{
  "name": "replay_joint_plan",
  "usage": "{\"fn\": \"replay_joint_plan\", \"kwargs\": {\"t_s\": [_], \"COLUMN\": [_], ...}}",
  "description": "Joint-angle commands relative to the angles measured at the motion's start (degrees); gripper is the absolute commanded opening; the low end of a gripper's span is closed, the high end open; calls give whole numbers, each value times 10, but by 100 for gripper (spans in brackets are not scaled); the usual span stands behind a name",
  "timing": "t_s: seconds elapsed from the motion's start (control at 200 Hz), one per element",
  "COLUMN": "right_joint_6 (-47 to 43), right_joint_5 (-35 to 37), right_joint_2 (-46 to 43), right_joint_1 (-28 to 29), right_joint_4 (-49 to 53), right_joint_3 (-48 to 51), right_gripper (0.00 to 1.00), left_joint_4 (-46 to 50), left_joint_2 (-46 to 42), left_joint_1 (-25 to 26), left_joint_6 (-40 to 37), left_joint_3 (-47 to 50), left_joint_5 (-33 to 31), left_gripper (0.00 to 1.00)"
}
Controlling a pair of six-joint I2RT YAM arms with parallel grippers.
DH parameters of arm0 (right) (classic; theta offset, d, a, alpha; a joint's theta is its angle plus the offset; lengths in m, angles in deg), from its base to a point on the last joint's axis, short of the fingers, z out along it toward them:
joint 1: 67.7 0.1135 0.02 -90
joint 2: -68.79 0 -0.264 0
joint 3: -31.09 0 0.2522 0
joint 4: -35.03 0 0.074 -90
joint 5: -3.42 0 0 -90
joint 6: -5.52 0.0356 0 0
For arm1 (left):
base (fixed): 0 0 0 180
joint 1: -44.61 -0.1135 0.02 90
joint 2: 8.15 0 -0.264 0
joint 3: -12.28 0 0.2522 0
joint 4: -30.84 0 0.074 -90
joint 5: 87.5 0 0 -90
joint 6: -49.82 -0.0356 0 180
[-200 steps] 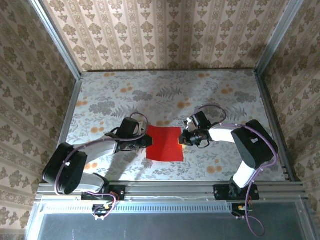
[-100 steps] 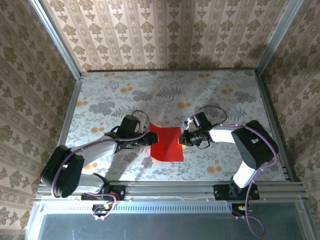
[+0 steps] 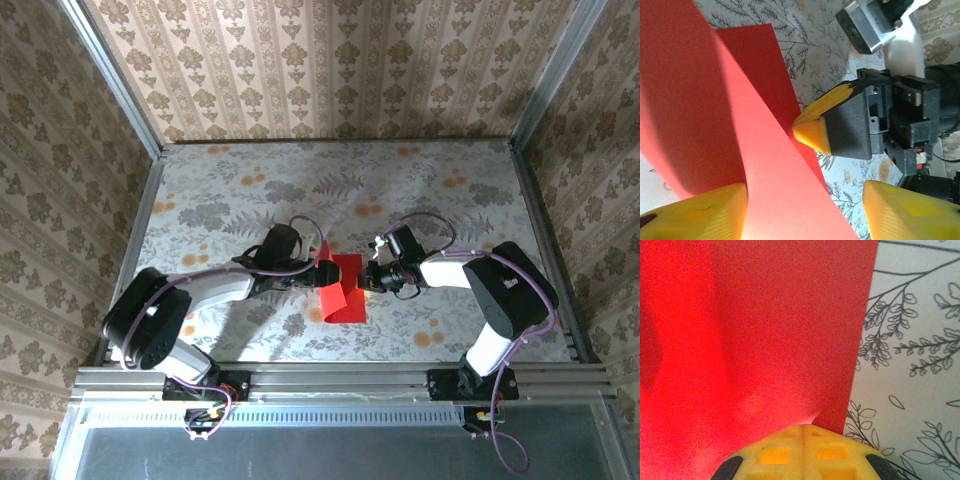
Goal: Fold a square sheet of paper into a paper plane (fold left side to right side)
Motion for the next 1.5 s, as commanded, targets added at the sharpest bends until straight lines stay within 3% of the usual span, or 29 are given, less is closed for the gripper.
{"fn": "replay_joint_plan", "kwargs": {"t_s": [0.0, 0.14, 0.325, 0.585, 0.865, 1.075, 1.29, 1.495], "right_joint_6": [11, 17, 22, 35, 54, 35, 33, 67], "right_joint_5": [24, 20, 13, -6, -23, -3, -23, -77], "right_joint_2": [24, 21, 17, 6, -42, -92, -151, -123], "right_joint_1": [3, 4, 4, 4, -2, -19, -37, -36], "right_joint_4": [19, 9, -3, -34, -56, 1, -15, -86], "right_joint_3": [24, 29, 34, 38, 39, 37, 57, 58], "right_gripper": [8, 8, 8, 8, 11, 16, 36, 51], "left_joint_4": [-42, -46, -40, -30, -37, -33, -30, -33], "left_joint_2": [24, 46, 61, 71, 70, 71, 70, 71], "left_joint_1": [11, 18, 19, 22, 22, 21, 21, 22], "left_joint_6": [11, 13, 12, 7, 12, 11, 11, 11], "left_joint_3": [-20, -30, -31, -29, -26, -30, -29, -30], "left_joint_5": [19, 14, 9, -1, -11, -10, -10, -9], "left_gripper": [61, 56, 30, 9, 8, 8, 8, 8]}}
